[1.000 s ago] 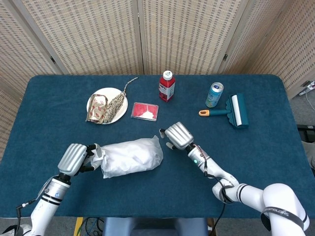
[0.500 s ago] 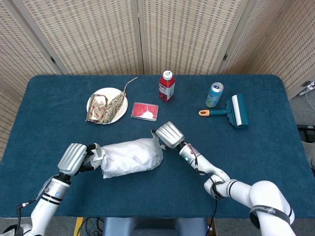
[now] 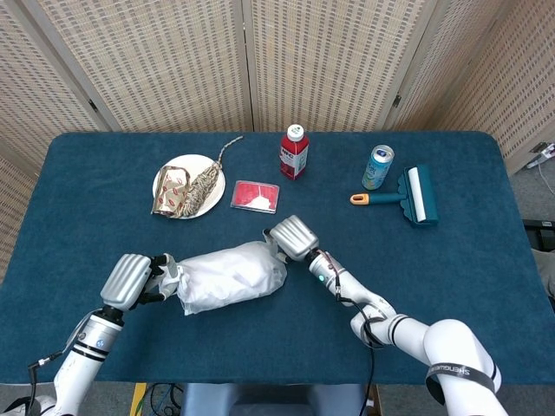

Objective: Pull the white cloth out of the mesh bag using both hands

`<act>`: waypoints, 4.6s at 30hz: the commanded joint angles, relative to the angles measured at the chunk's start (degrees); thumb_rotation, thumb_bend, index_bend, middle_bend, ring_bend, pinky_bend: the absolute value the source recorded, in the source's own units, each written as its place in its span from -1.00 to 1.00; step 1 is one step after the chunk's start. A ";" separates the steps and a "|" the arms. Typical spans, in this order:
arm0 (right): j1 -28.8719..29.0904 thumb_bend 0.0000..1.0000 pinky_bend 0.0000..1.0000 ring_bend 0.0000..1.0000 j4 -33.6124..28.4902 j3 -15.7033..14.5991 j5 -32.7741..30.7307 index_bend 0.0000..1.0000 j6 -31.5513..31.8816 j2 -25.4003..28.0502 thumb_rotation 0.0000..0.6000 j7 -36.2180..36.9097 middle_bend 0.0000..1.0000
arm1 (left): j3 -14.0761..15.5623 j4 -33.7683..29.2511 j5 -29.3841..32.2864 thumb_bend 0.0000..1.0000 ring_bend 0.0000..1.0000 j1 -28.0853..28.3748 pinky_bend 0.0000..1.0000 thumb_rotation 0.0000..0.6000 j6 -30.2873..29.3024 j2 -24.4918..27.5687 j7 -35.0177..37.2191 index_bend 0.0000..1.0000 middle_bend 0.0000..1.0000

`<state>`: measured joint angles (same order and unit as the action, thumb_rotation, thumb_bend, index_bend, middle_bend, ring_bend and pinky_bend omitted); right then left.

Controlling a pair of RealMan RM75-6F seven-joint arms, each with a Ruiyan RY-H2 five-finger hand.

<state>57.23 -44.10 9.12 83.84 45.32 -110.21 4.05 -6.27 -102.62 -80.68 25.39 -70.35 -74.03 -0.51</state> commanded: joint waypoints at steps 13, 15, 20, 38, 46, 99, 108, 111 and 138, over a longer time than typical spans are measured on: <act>1.00 0.01 1.00 1.00 2.15 -0.45 -0.34 0.02 -1.03 -1.56 1.00 1.23 1.00 | 0.18 0.44 -0.26 -0.09 0.93 -0.39 1.00 1.00 -0.21 -0.01 0.47 0.41 1.00; 0.77 0.06 1.00 1.00 2.04 -0.55 -0.34 0.07 -0.69 -1.37 1.00 1.20 1.00 | 0.17 0.51 -0.21 -0.09 0.93 -0.44 1.00 1.00 -0.22 -0.01 0.51 0.41 1.00; -0.75 0.09 1.00 1.00 0.36 -1.04 -0.40 0.14 0.90 0.65 1.00 0.11 1.00 | 0.13 0.95 0.07 -0.09 0.93 -0.70 1.00 1.00 -0.38 0.21 0.62 0.41 1.00; -13.44 0.16 1.00 1.00 -21.10 -2.95 -4.84 0.15 10.16 20.74 1.00 -12.38 1.00 | -0.01 4.78 2.46 -0.09 0.93 -2.39 1.00 1.00 -0.84 0.81 2.15 0.41 1.00; -18.49 0.35 1.00 1.00 -26.87 -4.01 -5.99 0.15 14.02 26.66 1.00 -13.54 1.00 | -0.21 5.20 3.04 -0.09 0.93 -2.79 1.00 1.00 -0.92 1.11 1.81 0.41 1.00; -30.00 -1.00 0.75 0.62 -33.36 -1.13 -3.73 -1.00 26.80 37.25 1.00 -9.92 0.57 | -0.24 6.68 1.80 -1.00 0.84 -6.49 1.00 1.00 -5.09 4.94 -0.49 -0.80 1.00; -34.26 -1.00 0.60 0.27 -42.58 -1.65 -6.83 -0.56 28.85 44.85 1.00 -16.40 0.15 | -0.05 6.49 2.05 -1.00 0.63 -7.89 0.97 1.00 -6.34 7.29 -1.58 -0.73 0.92; -35.83 -1.00 0.53 0.18 -44.99 -1.95 -7.32 -0.37 30.13 46.89 1.00 -17.92 0.10 | 0.21 6.81 1.66 -1.00 0.43 -8.48 0.86 1.00 -7.09 8.14 -2.46 -0.72 0.63; -51.18 -0.35 0.28 0.00 -48.07 -7.32 -6.05 -0.36 40.76 51.67 1.00 -13.00 0.04 | 3.44 11.19 1.61 -1.00 -0.09 -17.31 0.27 1.00 -13.50 13.48 -2.75 -0.62 -0.05</act>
<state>6.10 -92.16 1.76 77.76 86.05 -58.58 -8.98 -2.84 -91.46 -78.99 8.19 -83.71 -60.48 -3.30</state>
